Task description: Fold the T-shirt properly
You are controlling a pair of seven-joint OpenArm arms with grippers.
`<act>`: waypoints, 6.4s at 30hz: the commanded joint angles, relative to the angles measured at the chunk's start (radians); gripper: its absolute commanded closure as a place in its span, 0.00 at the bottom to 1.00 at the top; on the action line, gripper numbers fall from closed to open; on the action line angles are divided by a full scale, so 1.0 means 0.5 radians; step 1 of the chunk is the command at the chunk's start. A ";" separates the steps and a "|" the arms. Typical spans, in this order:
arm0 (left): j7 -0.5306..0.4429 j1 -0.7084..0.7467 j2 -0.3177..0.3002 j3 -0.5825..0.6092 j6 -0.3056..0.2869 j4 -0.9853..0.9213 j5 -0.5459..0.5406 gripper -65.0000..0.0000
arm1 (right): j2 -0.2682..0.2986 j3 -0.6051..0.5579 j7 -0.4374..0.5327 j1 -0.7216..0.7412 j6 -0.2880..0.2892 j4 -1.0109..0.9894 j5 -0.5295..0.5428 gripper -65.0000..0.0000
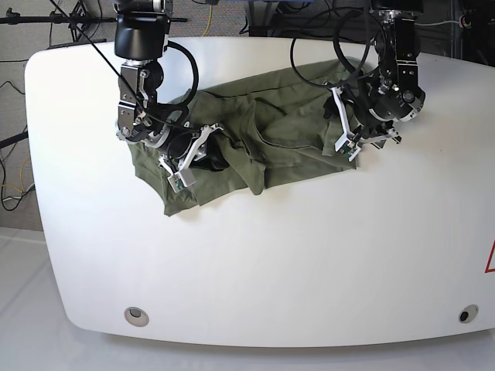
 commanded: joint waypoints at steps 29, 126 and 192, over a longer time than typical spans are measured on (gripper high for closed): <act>-0.024 -0.087 0.108 0.013 0.007 0.117 -0.013 0.41 | 0.024 -0.011 -0.347 -0.049 -0.077 -0.042 -0.291 0.89; 0.037 -0.106 0.222 1.072 0.010 0.196 -0.010 1.00 | 0.027 -0.011 -0.347 -0.055 -0.077 -0.042 -0.303 0.89; -0.178 -0.185 0.145 1.112 -0.002 0.212 0.322 0.34 | 0.055 -0.011 -0.347 -0.043 -0.077 -0.042 -0.294 0.89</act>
